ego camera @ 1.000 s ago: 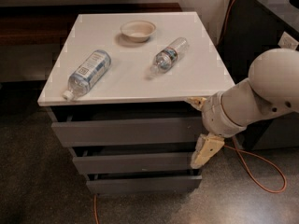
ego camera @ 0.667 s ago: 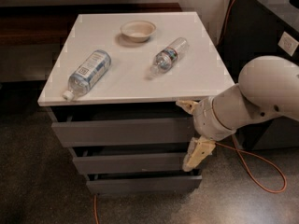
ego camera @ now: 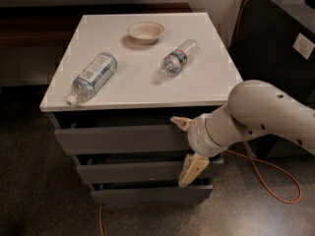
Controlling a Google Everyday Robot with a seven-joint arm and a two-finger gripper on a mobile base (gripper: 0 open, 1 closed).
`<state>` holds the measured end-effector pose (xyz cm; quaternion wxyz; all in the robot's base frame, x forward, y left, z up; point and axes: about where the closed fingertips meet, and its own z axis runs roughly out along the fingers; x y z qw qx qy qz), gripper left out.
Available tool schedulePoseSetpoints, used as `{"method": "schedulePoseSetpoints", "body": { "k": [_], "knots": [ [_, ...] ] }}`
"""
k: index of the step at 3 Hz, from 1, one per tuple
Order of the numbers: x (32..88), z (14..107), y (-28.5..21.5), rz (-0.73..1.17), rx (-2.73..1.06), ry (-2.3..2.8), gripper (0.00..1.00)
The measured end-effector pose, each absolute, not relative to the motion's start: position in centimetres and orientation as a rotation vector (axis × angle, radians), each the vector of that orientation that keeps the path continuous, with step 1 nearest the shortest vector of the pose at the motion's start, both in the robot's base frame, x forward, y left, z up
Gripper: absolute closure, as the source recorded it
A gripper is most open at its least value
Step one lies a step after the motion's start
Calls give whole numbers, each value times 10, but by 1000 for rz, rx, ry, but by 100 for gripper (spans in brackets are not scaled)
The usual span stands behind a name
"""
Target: Place blue plastic bottle into top drawer
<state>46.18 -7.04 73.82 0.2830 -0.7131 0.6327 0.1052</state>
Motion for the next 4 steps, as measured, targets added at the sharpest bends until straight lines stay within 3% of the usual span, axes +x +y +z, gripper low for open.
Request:
{"method": "schedulePoseSetpoints", "body": {
  "k": [4],
  "knots": [
    [522,679,-52,169,-1928,1720,0]
  ]
}}
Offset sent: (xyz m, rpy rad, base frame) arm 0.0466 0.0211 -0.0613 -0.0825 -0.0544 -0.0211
